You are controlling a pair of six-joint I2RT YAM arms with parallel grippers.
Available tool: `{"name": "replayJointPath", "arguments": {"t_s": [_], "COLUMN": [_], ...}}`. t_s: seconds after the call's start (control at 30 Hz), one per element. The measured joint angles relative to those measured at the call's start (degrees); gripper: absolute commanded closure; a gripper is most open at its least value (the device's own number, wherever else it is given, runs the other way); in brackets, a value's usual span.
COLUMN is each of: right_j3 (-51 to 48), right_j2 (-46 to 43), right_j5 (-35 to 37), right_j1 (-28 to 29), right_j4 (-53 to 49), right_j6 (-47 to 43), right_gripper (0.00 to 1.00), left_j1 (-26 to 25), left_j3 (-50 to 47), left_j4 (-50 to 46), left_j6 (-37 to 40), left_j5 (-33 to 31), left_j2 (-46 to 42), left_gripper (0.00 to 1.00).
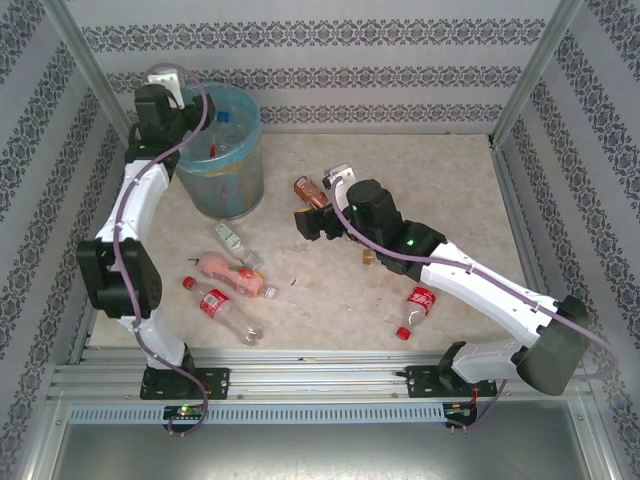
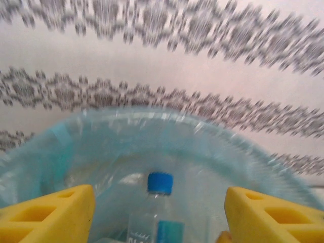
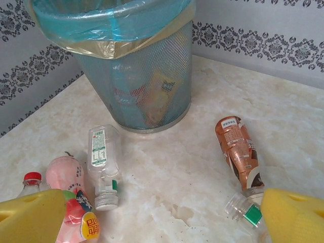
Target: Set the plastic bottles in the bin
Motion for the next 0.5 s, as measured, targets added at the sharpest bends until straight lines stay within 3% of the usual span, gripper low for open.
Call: {"name": "replayJointPath", "arguments": {"t_s": [0.3, 0.5], "right_j3": [-0.17, 0.55], "right_j2": [0.02, 0.02], "right_j5": [0.0, 0.26], "right_j1": [0.0, -0.5], "right_j4": [-0.17, -2.23], "right_j6": [-0.02, -0.09], "right_gripper": [0.02, 0.02], "left_j1": [-1.31, -10.03], "left_j3": [0.31, -0.07], "left_j4": [1.95, 0.59], "left_j6": [-1.51, 0.76], "left_j5": [0.37, -1.49], "left_j2": [-10.78, -12.76], "left_gripper": [0.35, 0.37]}}
